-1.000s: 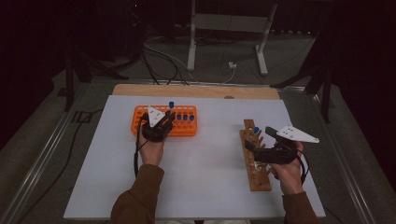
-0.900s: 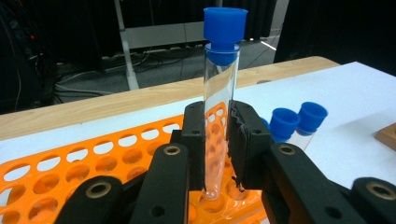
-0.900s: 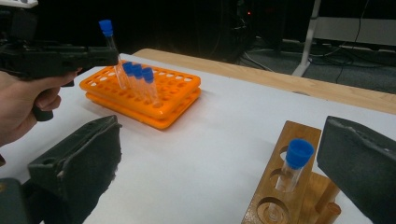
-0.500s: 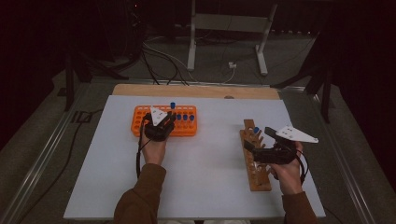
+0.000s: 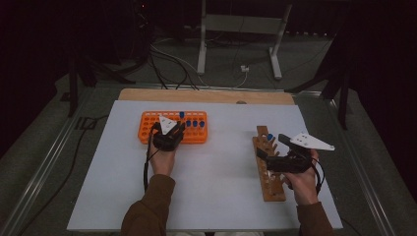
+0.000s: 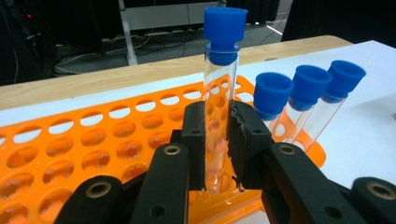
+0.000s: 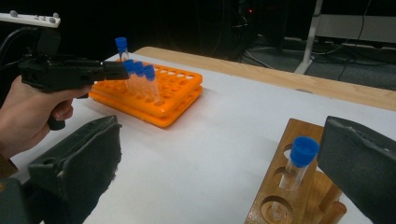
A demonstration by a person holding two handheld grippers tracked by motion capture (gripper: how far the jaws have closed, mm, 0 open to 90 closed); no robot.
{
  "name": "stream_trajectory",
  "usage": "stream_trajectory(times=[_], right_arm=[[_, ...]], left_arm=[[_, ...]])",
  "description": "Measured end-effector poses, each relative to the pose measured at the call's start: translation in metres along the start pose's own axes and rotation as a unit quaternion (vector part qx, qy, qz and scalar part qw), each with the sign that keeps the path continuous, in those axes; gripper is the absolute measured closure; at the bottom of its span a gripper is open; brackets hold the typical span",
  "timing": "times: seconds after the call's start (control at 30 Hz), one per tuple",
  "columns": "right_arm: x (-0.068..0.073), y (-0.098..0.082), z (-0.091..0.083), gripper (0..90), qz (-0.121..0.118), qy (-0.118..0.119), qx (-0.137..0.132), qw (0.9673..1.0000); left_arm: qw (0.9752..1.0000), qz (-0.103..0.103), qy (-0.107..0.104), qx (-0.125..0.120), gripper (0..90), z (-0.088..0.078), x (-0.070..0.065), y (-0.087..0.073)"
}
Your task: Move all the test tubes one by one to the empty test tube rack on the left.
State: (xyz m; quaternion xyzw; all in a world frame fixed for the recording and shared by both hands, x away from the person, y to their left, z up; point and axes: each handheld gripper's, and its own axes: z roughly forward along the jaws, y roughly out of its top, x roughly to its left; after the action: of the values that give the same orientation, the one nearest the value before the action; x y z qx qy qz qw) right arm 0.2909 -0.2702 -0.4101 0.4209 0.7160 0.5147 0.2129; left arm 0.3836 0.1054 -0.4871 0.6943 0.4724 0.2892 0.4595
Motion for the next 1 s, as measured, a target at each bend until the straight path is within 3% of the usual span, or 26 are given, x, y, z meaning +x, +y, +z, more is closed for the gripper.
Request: stream_trajectory(times=[0.27, 0.47, 1.0], right_arm=[[0.000, 0.000, 0.000, 0.0, 0.001, 0.001, -0.001, 1.0000], [0.000, 0.000, -0.001, 0.0, -0.001, 0.001, -0.001, 1.0000], [-0.004, 0.001, -0.003, 0.0, 0.004, -0.006, -0.006, 1.0000]], left_arm=[[0.9999, -0.006, -0.003, 0.010, 78.2, 0.004, 0.000, -0.009], [0.9998, 0.010, 0.000, 0.020, 78.3, 0.005, -0.002, -0.010], [0.9990, 0.016, -0.001, 0.042, 78.6, 0.004, -0.002, -0.018]])
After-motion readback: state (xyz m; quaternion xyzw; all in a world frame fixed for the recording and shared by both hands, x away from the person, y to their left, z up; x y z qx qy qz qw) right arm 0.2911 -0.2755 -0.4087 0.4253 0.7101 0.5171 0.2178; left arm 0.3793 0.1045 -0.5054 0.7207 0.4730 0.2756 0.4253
